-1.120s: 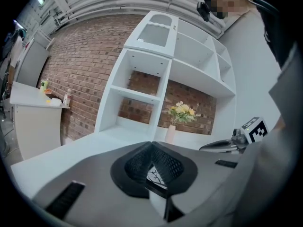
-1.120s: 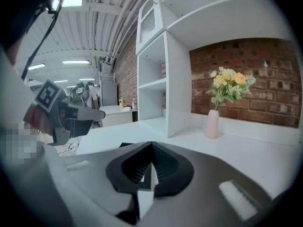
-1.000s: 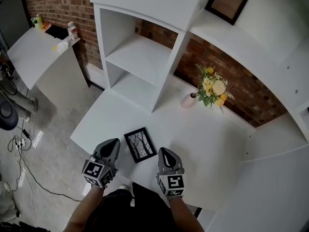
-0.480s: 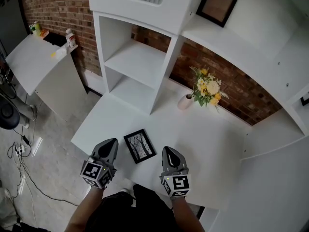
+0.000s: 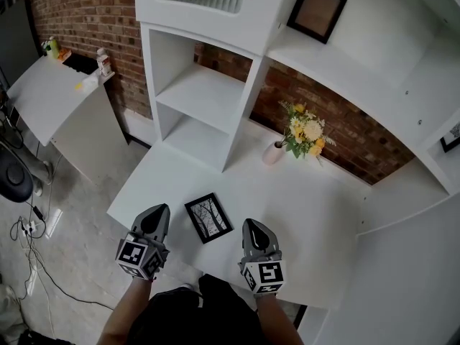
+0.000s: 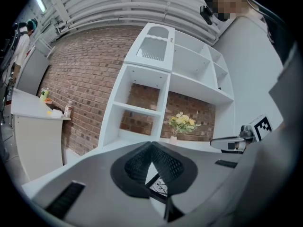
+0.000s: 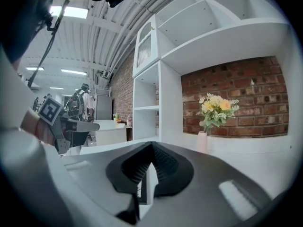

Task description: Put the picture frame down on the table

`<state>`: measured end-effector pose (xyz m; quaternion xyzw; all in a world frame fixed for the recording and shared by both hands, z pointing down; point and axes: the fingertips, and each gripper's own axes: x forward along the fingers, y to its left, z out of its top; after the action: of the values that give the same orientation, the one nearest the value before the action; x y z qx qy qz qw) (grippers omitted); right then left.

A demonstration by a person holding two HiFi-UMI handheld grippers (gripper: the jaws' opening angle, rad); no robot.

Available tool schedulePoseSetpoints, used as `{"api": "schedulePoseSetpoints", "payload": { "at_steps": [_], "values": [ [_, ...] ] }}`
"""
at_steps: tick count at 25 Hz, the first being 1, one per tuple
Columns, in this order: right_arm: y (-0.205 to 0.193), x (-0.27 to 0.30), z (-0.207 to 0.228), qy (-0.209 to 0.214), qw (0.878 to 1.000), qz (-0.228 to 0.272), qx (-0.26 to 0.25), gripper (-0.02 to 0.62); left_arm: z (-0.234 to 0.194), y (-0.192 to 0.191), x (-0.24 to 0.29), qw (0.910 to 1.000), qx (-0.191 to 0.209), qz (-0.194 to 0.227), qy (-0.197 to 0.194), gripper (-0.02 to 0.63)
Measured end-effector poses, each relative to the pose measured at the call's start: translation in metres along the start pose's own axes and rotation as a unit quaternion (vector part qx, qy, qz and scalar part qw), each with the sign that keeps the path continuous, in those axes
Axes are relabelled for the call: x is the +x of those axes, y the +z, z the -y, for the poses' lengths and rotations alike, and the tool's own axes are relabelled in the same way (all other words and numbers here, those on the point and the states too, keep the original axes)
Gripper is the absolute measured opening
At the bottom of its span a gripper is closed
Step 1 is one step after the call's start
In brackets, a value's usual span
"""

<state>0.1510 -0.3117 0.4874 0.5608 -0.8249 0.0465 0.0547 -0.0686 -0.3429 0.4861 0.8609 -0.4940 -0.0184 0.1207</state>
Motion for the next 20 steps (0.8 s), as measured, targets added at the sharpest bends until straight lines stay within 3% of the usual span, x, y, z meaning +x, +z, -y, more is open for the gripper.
{"api": "schedulePoseSetpoints", "payload": {
  "at_steps": [20],
  "values": [
    [0.006, -0.018, -0.014, -0.011, 1.0, 0.014, 0.003, 0.003, 0.009, 0.001, -0.021, 0.9999, 0.003, 0.001, -0.015, -0.006]
  ]
}}
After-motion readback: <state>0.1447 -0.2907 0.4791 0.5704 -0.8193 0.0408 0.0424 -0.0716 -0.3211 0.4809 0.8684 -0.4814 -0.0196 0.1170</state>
